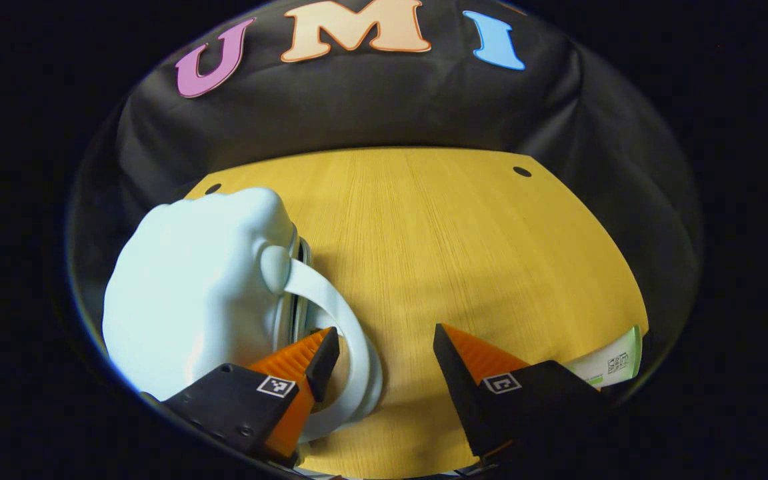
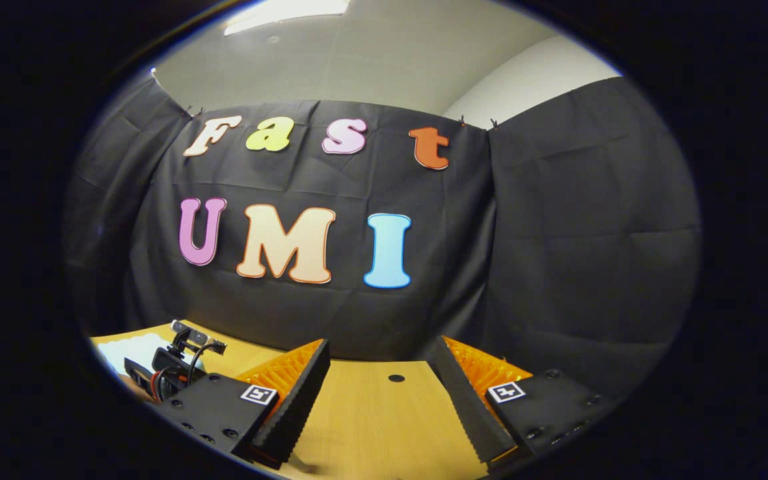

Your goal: First open the suitcase, pack the skin care products into it, and then close the suitcase.

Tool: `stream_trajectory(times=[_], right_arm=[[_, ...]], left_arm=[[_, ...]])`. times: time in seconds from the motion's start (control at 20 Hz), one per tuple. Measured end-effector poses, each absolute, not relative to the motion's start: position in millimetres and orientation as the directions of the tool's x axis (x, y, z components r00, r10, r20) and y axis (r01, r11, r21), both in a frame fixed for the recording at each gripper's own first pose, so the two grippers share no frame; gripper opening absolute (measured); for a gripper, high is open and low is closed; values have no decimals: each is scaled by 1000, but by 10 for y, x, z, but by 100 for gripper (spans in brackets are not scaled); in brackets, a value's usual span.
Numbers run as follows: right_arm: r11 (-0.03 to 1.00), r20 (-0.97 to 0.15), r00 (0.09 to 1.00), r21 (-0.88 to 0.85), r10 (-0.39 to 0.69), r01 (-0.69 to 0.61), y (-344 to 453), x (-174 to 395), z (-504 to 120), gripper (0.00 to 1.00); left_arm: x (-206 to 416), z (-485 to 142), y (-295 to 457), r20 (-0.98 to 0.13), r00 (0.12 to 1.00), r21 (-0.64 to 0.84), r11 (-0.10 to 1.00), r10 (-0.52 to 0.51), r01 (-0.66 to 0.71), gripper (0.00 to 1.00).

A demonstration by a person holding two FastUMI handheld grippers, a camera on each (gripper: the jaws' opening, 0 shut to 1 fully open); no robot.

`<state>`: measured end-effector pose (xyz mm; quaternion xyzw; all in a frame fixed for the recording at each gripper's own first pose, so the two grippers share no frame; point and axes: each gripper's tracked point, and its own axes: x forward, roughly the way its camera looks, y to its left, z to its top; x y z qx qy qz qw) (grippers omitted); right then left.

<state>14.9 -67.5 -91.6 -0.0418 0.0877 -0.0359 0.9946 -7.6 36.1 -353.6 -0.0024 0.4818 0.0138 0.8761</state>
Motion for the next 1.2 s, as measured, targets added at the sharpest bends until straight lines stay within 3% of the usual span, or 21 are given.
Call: stream_trajectory(times=[0.15, 0.25, 0.3, 0.35, 0.4, 0.45, 0.85, 1.2], right_arm=[[993, -174, 981, -96, -82, 66, -682, 147, -955, 98], [993, -172, 982, -96, -80, 64, -680, 151, -960, 98], [994, -169, 983, -95, -78, 62, -684, 156, -960, 98], [994, -164, 984, -94, -75, 60, -683, 160, -953, 98], [994, -160, 984, -93, -74, 60, -687, 174, -949, 98], [994, -156, 985, -89, -71, 58, -699, 184, -957, 98], [1000, -129, 991, -4, 19, -20, -629, 306, -996, 99], [991, -102, 986, 61, 129, -123, -485, 354, -1048, 98]], left_arm=[[-83, -3610, 382, -867, 498, -9, 999, 13, -41, 71], [-91, -3647, 438, -876, 482, 10, 999, 28, -41, 52], [-95, -3654, 473, -878, 477, 25, 999, 42, -42, 37], [-109, -3671, 505, -883, 467, 34, 998, 50, -43, 30], [-119, -3672, 486, -887, 460, 24, 999, 40, -40, 16], [-106, -3678, 490, -891, 454, 17, 999, 29, -29, 12], [-71, -3186, 471, -875, 482, 54, 999, 50, -6, 4], [39, -2499, 646, -798, 585, 129, 990, 142, -64, 3]])
